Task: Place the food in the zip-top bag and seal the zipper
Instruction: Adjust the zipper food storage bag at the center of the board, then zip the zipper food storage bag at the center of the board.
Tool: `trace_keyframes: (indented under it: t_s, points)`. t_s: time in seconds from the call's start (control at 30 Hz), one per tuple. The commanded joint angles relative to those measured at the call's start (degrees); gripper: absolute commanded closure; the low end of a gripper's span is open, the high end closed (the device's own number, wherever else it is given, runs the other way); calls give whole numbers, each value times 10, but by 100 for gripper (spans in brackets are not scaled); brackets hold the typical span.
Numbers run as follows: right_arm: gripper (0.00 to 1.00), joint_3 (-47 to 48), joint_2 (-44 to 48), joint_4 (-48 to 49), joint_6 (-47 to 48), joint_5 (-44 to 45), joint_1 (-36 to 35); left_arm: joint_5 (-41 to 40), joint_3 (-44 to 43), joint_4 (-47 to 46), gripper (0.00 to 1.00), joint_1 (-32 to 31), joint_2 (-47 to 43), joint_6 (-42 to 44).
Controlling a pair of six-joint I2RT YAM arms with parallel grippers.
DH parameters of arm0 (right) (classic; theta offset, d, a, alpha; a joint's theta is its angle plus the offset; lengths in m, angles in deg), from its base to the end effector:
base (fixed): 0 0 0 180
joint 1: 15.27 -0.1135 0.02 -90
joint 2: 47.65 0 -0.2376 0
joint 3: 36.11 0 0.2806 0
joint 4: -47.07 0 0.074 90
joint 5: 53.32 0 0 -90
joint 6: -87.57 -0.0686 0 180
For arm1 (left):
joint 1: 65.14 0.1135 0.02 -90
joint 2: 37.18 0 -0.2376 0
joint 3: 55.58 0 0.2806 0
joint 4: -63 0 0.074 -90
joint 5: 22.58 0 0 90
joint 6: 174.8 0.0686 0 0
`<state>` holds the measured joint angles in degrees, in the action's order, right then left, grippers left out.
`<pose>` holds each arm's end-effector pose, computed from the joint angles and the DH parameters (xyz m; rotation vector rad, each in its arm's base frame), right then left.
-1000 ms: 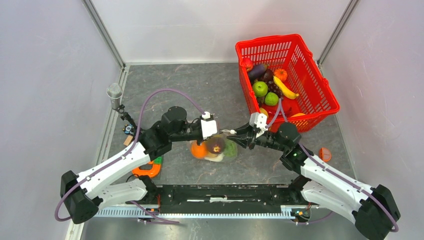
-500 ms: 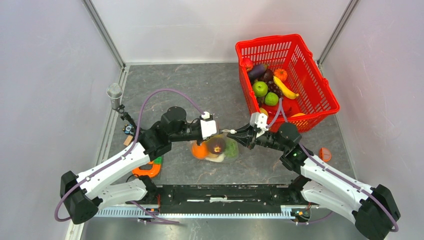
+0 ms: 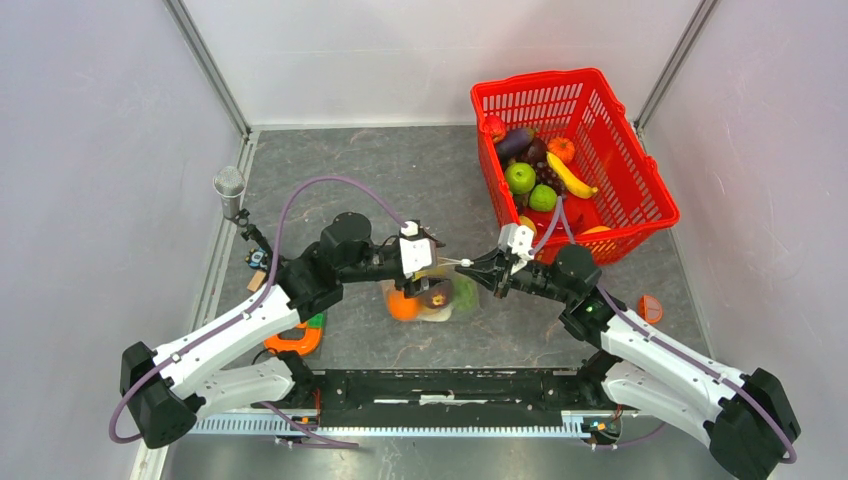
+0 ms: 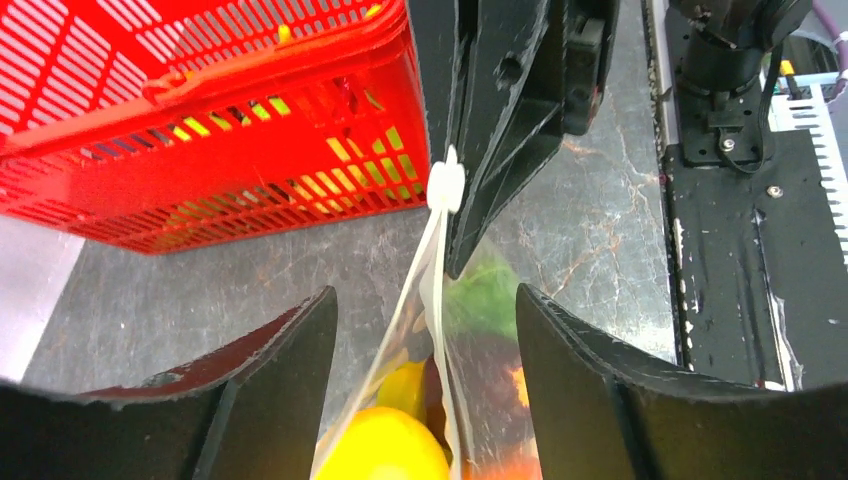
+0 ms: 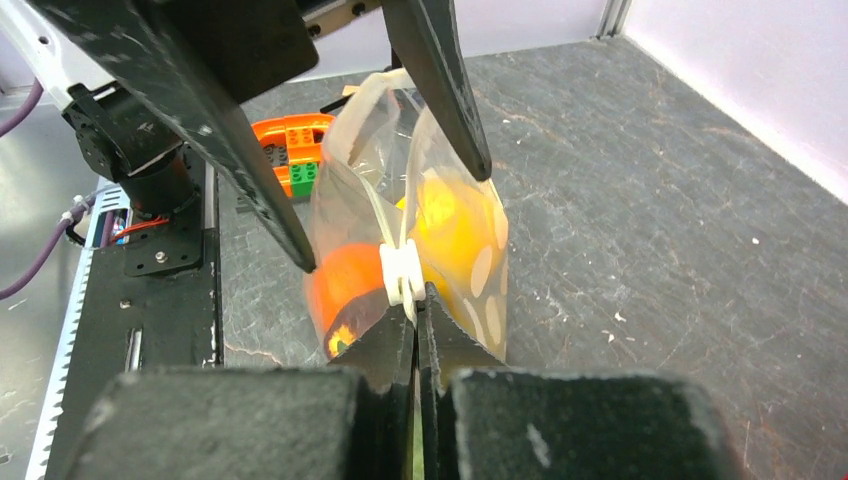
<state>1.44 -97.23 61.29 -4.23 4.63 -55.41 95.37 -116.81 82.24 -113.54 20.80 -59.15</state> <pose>0.1848 0.2035 0.2410 -0.9515 1.3199 0.9979 0.1775 -0.2483 0.2938 1.3883 1.2656 -0.7249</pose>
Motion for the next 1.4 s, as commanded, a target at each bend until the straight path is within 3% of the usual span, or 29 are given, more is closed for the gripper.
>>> trace_keyframes:
  t_s: [0.0,0.1,0.3,0.53,0.73,0.83,1.37]
  points:
    - [100,21,-5,-4,14,7,-3,50,-13,-57,24,0,2,-21]
    - [100,21,-6,-3,13,2,-4,94,-35,-61,25,0,23,-22]
    - [100,18,-4,-2,13,2,-5,149,-112,9,45,-1,95,-14]
    - [100,18,5,-9,13,10,-5,141,-124,22,60,-1,111,-12]
    - [100,16,6,-10,14,13,-5,129,-128,57,90,-1,107,13]
    - [100,16,6,-10,13,14,-5,110,-125,67,98,-1,101,17]
    - [100,12,20,-17,33,9,-7,6,-79,111,98,-1,45,35]
